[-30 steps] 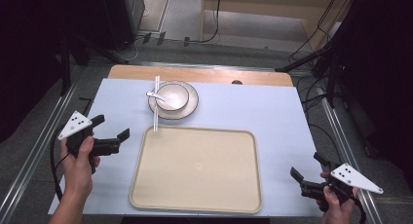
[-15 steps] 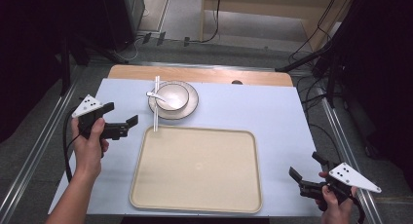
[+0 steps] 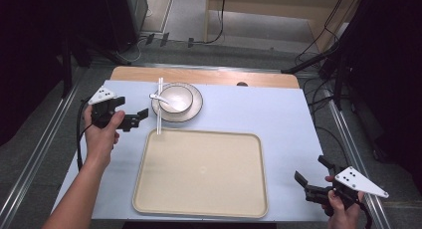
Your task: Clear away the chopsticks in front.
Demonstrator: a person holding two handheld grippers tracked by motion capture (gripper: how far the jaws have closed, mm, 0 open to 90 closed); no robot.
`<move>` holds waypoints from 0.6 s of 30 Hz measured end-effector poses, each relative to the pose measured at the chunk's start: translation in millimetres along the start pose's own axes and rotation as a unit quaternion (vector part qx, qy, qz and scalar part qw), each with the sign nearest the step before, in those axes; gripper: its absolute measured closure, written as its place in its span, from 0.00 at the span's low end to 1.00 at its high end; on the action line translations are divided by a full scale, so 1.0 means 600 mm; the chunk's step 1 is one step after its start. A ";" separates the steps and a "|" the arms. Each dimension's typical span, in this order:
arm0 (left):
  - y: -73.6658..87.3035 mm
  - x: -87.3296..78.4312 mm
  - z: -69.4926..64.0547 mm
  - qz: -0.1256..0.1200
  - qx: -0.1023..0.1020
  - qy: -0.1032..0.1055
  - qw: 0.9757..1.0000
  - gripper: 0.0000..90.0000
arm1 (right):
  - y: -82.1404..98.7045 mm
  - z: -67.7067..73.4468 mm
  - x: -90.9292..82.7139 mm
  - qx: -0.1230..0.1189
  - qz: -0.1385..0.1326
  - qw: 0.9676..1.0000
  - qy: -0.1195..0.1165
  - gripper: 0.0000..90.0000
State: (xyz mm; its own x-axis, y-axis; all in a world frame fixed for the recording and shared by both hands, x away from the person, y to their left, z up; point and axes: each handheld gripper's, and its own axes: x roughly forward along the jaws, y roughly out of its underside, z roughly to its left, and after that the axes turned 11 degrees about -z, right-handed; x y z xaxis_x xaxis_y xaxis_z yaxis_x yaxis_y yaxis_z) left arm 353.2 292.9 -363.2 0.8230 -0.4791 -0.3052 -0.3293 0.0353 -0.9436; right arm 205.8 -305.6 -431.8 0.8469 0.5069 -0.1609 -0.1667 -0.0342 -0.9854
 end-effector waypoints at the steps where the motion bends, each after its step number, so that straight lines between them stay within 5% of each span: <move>1: -0.001 0.004 0.003 0.002 -0.005 -0.002 1.000 0.03 | 0.000 0.000 0.000 -0.001 -0.001 1.000 0.000 0.03; 9: -0.003 0.042 0.029 0.031 -0.058 -0.023 0.998 0.20 | 0.000 0.000 -0.001 -0.001 -0.001 1.000 0.000 0.04; 18: 0.010 0.087 0.041 0.093 -0.073 -0.038 0.992 0.47 | 0.001 0.002 0.002 -0.003 0.003 1.000 0.000 0.04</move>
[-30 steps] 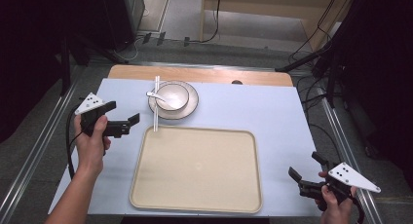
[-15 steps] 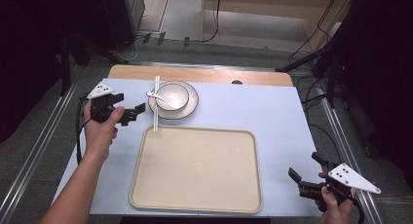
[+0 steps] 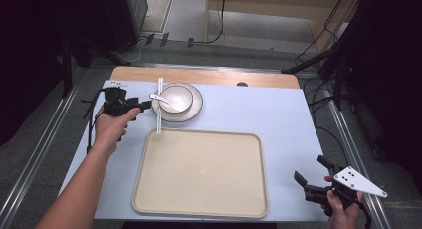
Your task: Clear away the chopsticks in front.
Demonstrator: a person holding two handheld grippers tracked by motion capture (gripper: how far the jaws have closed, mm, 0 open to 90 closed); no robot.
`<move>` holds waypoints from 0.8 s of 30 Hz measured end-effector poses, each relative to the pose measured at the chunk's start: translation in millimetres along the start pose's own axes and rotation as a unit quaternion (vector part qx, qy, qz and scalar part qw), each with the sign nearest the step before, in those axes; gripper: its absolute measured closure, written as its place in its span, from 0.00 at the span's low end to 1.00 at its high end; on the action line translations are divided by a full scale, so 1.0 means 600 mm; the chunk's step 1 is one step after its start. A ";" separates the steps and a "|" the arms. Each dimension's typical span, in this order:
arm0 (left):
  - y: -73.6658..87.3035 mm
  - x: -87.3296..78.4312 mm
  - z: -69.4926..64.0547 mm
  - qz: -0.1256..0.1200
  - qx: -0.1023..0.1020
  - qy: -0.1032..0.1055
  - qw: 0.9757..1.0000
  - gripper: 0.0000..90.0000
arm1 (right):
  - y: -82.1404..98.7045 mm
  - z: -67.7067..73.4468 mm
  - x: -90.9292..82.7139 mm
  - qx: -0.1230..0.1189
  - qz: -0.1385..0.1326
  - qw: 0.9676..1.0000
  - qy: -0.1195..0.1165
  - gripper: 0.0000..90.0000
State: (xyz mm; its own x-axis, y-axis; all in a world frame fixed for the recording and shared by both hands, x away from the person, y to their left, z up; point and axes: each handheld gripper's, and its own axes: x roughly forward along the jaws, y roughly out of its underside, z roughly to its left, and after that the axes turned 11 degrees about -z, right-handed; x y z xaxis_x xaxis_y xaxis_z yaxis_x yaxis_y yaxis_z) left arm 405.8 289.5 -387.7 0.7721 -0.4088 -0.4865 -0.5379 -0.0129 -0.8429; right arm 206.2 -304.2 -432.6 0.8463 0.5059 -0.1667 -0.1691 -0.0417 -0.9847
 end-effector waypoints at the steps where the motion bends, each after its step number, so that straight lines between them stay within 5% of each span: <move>1: 0.000 0.004 0.002 0.008 -0.005 0.001 1.000 0.49 | 0.000 0.000 0.000 0.000 0.000 1.000 0.000 0.04; 10: 0.011 0.045 0.014 0.041 -0.053 0.005 0.998 0.69 | 0.001 0.002 0.003 -0.002 0.006 1.000 0.002 0.04; 14: 0.016 0.059 0.013 0.042 -0.059 0.004 0.997 0.75 | 0.002 0.001 0.003 -0.002 0.006 1.000 0.002 0.04; 24: 0.022 0.078 0.000 0.064 -0.021 -0.015 0.998 0.78 | 0.004 0.000 0.005 -0.001 0.008 1.000 0.002 0.04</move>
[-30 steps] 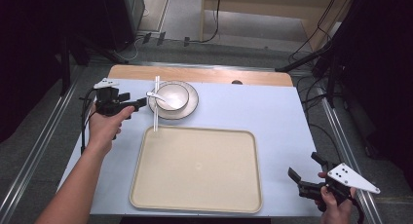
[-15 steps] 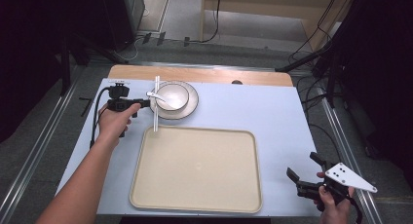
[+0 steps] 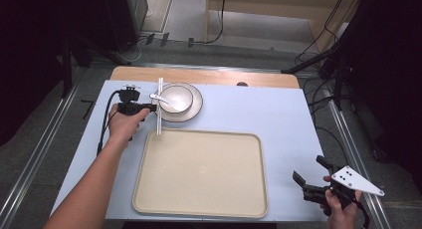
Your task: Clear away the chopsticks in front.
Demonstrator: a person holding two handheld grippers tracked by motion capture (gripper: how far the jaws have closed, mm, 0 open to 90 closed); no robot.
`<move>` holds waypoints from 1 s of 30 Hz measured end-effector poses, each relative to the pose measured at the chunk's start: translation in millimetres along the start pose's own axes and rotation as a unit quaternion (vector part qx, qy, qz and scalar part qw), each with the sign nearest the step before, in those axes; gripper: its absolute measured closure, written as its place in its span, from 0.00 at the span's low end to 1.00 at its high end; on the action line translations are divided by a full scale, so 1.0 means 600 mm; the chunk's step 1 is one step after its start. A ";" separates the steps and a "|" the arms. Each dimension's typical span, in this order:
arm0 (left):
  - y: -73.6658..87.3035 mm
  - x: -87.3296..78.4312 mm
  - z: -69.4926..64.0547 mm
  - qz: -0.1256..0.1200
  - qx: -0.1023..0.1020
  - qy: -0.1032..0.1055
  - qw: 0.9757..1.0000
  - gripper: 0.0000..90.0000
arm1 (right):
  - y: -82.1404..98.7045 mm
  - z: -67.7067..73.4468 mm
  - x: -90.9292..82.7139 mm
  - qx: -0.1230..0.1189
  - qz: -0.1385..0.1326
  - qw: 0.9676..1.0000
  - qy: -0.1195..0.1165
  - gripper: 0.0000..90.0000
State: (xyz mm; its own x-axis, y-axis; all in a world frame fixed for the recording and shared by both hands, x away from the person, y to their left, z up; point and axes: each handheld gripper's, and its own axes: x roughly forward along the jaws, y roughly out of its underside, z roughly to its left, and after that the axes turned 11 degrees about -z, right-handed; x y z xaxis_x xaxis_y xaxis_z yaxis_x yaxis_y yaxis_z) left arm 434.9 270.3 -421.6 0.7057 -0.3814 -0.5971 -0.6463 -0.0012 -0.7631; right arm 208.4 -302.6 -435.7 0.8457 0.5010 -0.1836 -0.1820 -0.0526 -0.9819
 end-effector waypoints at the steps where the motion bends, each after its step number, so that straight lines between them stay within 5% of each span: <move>1: -0.002 0.000 -0.002 -0.002 -0.002 0.004 1.000 0.78 | 0.000 0.000 0.000 0.000 0.001 1.000 0.000 0.04; 18: -0.010 0.012 -0.015 0.016 0.021 -0.033 0.999 0.77 | 0.003 -0.001 0.001 0.001 0.005 1.000 0.002 0.04; 21: -0.009 0.013 -0.011 0.020 0.018 -0.043 0.999 0.77 | 0.003 -0.001 0.002 0.001 0.006 1.000 0.003 0.04; 24: -0.013 0.008 -0.015 0.008 0.003 -0.025 1.000 0.75 | 0.003 -0.001 0.002 0.002 0.006 1.000 0.003 0.04; 30: -0.011 0.013 -0.015 0.022 -0.006 -0.041 0.999 0.67 | 0.003 -0.002 0.003 0.003 0.007 1.000 0.003 0.04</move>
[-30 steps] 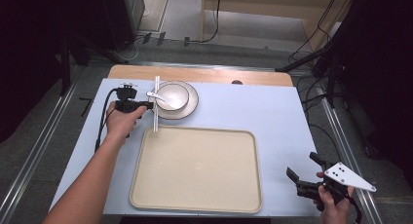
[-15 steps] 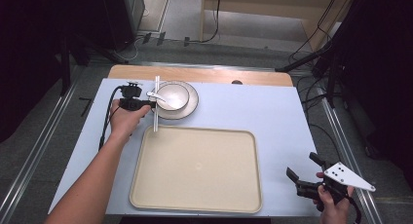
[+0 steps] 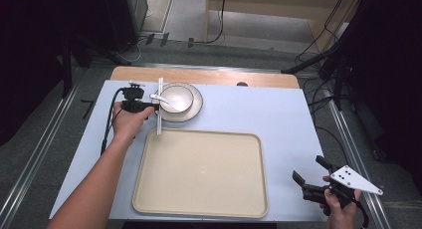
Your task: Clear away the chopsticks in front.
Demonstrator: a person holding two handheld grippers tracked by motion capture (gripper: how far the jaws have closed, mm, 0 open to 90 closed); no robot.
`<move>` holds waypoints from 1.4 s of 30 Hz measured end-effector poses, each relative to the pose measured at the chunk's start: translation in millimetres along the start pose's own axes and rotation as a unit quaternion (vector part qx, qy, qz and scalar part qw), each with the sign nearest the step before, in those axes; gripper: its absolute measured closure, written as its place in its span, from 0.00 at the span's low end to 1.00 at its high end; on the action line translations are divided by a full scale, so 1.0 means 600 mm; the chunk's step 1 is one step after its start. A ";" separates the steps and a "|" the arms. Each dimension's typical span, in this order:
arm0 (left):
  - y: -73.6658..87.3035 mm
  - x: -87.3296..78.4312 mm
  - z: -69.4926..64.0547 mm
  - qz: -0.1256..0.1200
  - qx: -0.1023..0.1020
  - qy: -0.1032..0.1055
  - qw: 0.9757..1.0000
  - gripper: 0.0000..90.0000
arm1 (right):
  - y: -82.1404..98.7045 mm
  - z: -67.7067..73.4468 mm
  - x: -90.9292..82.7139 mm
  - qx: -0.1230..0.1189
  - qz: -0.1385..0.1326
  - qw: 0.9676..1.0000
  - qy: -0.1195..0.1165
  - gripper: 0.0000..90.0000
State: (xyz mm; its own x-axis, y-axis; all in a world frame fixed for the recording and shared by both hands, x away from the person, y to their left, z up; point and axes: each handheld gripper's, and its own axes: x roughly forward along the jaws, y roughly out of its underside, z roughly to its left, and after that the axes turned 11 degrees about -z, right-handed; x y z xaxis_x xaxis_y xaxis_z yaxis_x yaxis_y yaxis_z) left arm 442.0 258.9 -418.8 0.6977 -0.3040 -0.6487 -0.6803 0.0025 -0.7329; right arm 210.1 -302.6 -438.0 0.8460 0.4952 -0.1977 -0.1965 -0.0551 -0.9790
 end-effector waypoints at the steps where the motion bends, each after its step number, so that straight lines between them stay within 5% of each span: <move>1: 0.000 0.000 -0.001 -0.001 0.000 -0.001 1.000 0.67 | 0.000 0.000 0.000 -0.001 0.000 1.000 0.000 0.04; 16: 0.002 0.001 0.003 0.008 -0.019 0.012 1.000 0.56 | 0.000 0.000 -0.001 -0.001 0.004 1.000 0.004 0.04; 34: 0.001 0.011 0.015 0.012 -0.022 -0.011 1.000 0.75 | 0.002 0.000 0.000 -0.002 0.006 1.000 0.004 0.04; 39: 0.003 0.013 0.021 0.021 -0.029 0.005 0.999 0.78 | 0.002 0.000 0.001 -0.002 0.008 1.000 0.003 0.05; 42: 0.001 0.011 0.028 0.023 -0.051 0.014 0.998 0.82 | 0.002 0.001 0.001 0.000 0.009 1.000 0.004 0.05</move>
State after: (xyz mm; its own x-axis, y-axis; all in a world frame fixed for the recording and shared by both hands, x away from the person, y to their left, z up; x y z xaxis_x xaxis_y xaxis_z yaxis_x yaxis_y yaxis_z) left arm 450.2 272.6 -426.8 0.6601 -0.3319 -0.6738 -0.7315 -0.0804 -0.6770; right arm 210.0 -301.8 -439.2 0.8463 0.4867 -0.2164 -0.2118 -0.0651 -0.9751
